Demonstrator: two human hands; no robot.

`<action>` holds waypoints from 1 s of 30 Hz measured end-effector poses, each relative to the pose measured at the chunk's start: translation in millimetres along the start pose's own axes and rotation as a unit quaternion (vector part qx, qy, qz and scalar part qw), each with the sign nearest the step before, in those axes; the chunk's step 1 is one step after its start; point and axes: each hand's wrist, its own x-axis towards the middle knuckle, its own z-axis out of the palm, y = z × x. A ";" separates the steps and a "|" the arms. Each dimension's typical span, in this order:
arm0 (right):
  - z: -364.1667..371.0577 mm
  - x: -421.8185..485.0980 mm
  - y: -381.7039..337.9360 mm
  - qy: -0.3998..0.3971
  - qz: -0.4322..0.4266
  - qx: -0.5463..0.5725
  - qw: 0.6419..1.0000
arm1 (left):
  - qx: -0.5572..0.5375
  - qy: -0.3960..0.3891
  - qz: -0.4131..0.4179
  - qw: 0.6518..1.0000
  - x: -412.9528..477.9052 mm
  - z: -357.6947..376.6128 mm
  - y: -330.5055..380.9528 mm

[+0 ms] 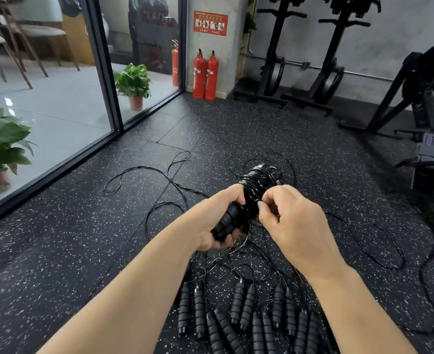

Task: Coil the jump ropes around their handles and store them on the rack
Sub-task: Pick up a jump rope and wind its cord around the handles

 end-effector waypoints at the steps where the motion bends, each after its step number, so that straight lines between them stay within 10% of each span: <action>1: -0.8 0.5 1.5 0.003 0.000 0.003 1.000 | -0.005 0.002 0.006 1.000 0.5 0.7 0.0; 13: -1.1 6.7 9.1 -0.005 0.143 0.090 0.986 | -0.138 -0.046 -0.012 0.989 1.1 9.1 -1.6; 19: -3.5 -0.5 0.2 -0.171 0.306 0.228 0.908 | -0.200 -0.004 0.008 0.980 2.9 11.0 -0.3; 24: 5.8 -0.3 -3.4 -0.120 0.286 0.224 0.924 | -0.203 -0.007 0.008 0.979 2.5 19.0 -2.2; 30: 14.5 -2.4 -14.2 -0.072 0.105 -0.044 0.991 | -0.234 -0.025 0.011 0.972 -1.4 24.0 0.3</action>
